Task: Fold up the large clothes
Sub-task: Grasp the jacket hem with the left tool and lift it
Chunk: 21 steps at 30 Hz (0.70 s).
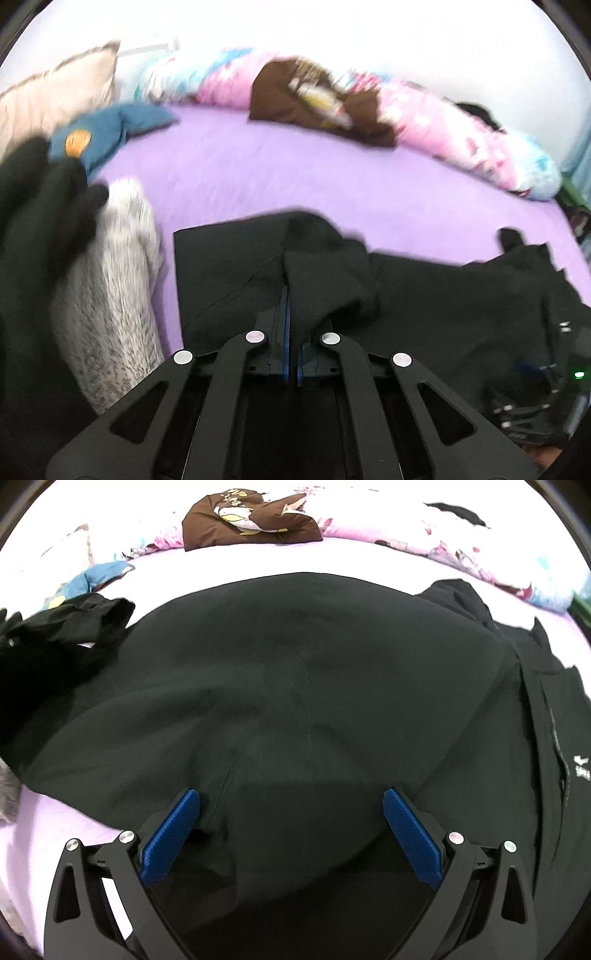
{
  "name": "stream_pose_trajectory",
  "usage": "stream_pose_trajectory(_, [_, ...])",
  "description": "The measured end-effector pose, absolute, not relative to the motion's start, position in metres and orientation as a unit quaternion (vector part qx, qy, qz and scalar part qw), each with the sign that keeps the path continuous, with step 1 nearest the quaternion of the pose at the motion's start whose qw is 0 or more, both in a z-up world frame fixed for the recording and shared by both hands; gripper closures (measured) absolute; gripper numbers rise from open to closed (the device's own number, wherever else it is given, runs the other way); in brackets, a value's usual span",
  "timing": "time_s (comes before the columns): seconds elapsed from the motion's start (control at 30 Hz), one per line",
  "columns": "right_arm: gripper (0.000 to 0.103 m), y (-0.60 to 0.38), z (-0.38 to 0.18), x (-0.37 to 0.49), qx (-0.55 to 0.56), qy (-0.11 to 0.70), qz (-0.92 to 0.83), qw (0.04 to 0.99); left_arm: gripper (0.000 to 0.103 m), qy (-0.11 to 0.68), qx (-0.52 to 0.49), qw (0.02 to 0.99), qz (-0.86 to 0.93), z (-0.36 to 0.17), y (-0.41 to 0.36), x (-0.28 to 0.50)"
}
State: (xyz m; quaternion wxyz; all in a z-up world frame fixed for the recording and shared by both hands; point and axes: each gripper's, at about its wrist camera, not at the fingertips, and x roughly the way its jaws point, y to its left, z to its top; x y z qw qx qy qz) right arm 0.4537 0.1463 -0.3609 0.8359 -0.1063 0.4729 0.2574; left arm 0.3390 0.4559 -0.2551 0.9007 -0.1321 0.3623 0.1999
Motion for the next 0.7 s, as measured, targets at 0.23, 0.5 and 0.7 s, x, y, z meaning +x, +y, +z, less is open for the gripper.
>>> stream_pose_trajectory(0.23, [0.005, 0.115, -0.339, 0.439, -0.081, 0.488, 0.274, 0.825, 0.102, 0.306, -0.120, 0.928, 0.173, -0.177, 0.415, 0.345])
stream_pose_trajectory(0.5, [0.005, 0.042, -0.299, 0.417, -0.073, 0.483, 0.286, 0.824, 0.102, 0.252, -0.109, 0.952, 0.138, -0.099, 0.357, 0.363])
stream_pose_trajectory(0.7, [0.005, -0.030, -0.272, 0.409, -0.049, 0.479, 0.268, 0.834, 0.102, 0.231, -0.087, 0.964, 0.098, -0.056, 0.295, 0.381])
